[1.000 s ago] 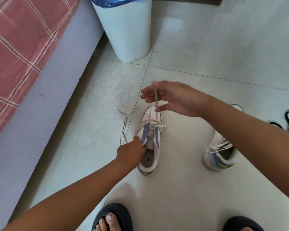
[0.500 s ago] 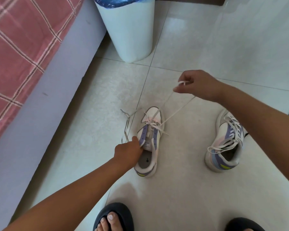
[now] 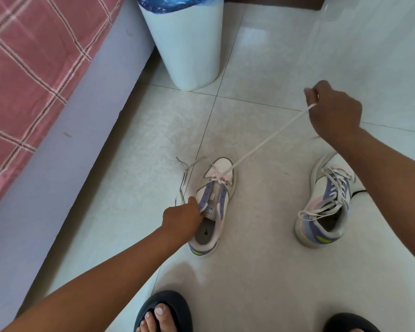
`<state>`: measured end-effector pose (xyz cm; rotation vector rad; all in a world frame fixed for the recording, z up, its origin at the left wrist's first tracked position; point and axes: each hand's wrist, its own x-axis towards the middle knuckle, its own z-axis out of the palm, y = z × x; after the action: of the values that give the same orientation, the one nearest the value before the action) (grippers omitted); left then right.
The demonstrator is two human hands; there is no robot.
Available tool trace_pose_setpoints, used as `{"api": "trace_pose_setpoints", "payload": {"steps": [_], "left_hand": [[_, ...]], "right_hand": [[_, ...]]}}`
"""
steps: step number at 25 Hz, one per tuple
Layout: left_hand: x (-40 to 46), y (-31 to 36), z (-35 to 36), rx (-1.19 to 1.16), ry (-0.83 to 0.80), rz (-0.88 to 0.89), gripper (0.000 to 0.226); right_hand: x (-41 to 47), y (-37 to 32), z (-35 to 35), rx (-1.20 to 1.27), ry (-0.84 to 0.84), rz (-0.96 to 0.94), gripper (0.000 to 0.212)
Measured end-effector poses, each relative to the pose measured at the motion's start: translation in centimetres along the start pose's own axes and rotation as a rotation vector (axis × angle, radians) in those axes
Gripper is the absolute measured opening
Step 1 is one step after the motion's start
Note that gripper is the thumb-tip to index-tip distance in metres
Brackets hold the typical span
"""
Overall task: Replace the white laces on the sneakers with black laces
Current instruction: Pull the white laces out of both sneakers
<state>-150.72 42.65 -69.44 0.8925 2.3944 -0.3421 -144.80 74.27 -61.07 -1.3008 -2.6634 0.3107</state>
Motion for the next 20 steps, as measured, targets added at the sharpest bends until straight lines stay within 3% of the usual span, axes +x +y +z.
{"api": "trace_pose_setpoints", "payload": {"steps": [2, 4, 6, 8, 9, 11, 14, 17, 20], "left_hand": [[-0.5, 0.3, -0.5, -0.024, -0.019, -0.009, 0.029], [-1.0, 0.5, -1.2, -0.096, -0.087, 0.025, 0.037], [-1.0, 0.3, -2.7, -0.285, -0.319, 0.049, 0.048], [-0.1, -0.3, -4.9, -0.496, -0.51, 0.063, 0.052], [0.8, -0.6, -5.8, -0.601, -0.485, 0.063, 0.047], [2.9, -0.5, -6.9, -0.793, -0.256, 0.011, 0.035], [5.4, 1.3, -6.8, -0.801, -0.011, -0.056, 0.038], [7.1, 3.2, -6.2, -0.837, 0.054, -0.138, 0.03], [6.6, 4.0, -7.5, -1.09, 0.082, -0.086, 0.019]], "right_hand": [[-0.3, -0.6, -0.5, 0.103, -0.16, -0.078, 0.035], [-1.6, -2.0, -0.7, 0.288, -0.552, -0.12, 0.022], [-4.5, -3.9, -1.4, 0.258, -0.933, -0.221, 0.013], [-7.9, -5.9, -2.3, 0.27, -1.169, -0.355, 0.008], [-9.4, -6.6, -2.5, 0.301, -1.269, -0.39, 0.008], [-11.8, -7.7, -2.5, 0.318, -1.419, -0.449, 0.014], [-13.4, -7.8, -1.0, 0.237, -1.35, -0.53, 0.023], [-13.3, -7.0, 0.7, 0.237, -1.182, -0.466, 0.005], [-12.7, -5.9, 2.0, 0.353, -1.002, -0.264, 0.03]]}}
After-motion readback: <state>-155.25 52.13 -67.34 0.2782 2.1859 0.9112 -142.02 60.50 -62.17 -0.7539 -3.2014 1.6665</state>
